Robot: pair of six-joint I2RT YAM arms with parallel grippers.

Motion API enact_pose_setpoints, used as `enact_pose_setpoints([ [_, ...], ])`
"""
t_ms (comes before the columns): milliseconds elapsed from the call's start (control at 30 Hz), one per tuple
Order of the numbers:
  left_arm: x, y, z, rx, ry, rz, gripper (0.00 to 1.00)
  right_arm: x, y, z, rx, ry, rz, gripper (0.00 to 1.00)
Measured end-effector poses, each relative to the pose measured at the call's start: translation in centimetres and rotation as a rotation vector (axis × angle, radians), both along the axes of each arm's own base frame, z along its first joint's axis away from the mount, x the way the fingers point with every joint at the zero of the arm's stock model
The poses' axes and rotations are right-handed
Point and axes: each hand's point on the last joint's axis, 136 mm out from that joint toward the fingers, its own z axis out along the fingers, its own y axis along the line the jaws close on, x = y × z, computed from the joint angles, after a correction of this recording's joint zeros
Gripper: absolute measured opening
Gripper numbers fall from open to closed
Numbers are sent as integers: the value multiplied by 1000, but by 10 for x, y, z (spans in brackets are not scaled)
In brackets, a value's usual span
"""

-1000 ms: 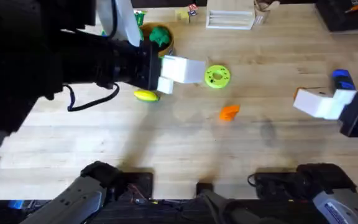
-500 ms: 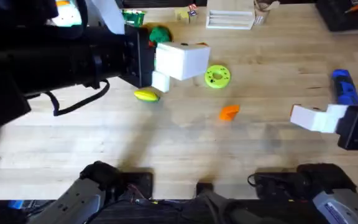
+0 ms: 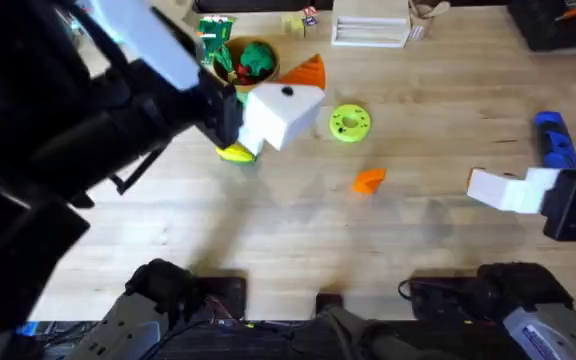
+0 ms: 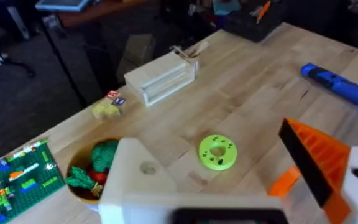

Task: Pick up the gripper from the table and insert it into the empty holder that is missing its gripper. Then pick up a screw, insert it into the mounting hole, and use the screwdriver to tighten it. Finally, clean up the table by picking up the vegetable and placing it into the bucket.

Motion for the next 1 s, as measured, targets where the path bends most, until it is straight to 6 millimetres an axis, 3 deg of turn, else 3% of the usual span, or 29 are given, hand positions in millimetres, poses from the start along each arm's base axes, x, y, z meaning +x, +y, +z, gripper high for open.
enact_pose_setpoints([
  [267,-29,14,-54,-40,-166,4,993,0,0,0,0,0,0,991],
  [500,-43,21,-101,-81,-226,15,992,0,0,0,0,0,0,988],
  [1000,-39,17,-157,-120,-182,9,993,0,0,0,0,0,0,991],
])
